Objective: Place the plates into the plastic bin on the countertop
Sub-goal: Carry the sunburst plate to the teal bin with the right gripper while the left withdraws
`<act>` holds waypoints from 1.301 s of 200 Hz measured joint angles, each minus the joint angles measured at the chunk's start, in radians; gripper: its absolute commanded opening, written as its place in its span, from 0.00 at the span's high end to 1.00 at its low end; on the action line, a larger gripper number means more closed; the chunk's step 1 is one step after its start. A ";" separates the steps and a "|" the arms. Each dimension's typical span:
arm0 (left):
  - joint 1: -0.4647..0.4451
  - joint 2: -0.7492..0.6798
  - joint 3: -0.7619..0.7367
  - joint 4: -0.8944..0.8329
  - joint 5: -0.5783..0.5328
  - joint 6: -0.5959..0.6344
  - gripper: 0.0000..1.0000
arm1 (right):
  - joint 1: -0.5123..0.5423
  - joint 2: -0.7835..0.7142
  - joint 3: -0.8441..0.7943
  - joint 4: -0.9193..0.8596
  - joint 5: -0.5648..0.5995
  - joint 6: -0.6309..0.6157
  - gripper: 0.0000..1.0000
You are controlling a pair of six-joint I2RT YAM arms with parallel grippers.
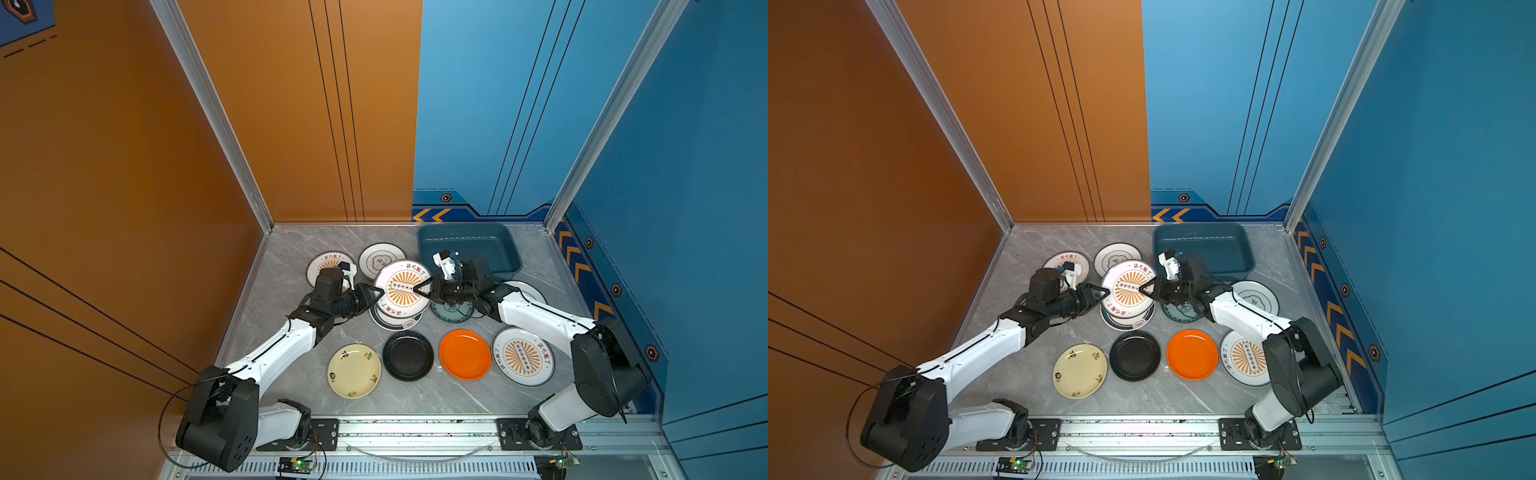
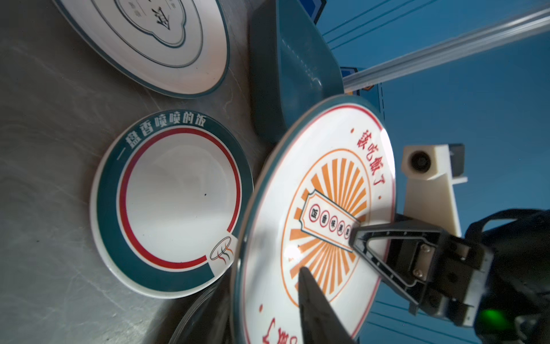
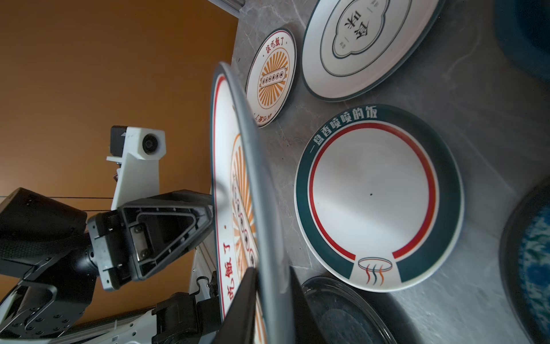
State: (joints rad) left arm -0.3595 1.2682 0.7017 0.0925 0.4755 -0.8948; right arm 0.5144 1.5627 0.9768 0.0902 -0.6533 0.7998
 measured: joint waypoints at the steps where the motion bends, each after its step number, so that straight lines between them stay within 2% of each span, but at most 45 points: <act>1: -0.001 0.000 0.000 -0.002 0.000 0.000 0.18 | 0.000 0.000 0.000 0.001 0.000 -0.006 1.00; 12: -0.010 -0.002 0.000 -0.008 0.004 0.017 0.00 | -0.003 0.000 0.002 -0.004 -0.002 -0.014 1.00; 39: -0.013 -0.027 0.000 -0.041 -0.012 0.050 0.02 | -0.041 0.000 0.023 -0.049 0.000 -0.034 1.00; 91: 0.013 -0.137 -0.041 -0.071 -0.069 0.111 0.02 | -0.213 0.000 0.121 -0.159 0.008 -0.066 1.00; 119: 0.035 -0.138 -0.051 -0.101 -0.090 0.148 0.02 | -0.293 0.023 0.226 -0.235 0.056 -0.092 1.00; 173: 0.045 -0.072 -0.050 -0.179 -0.124 0.209 0.02 | -0.396 0.270 0.492 -0.332 0.162 -0.121 1.00; 260: 0.060 -0.022 -0.051 -0.203 -0.143 0.260 0.02 | -0.428 0.580 0.637 -0.376 0.185 -0.078 1.00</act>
State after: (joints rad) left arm -0.2996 1.2461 0.6506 -0.1104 0.3328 -0.6350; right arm 0.0864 2.1429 1.6135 -0.2859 -0.4686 0.7219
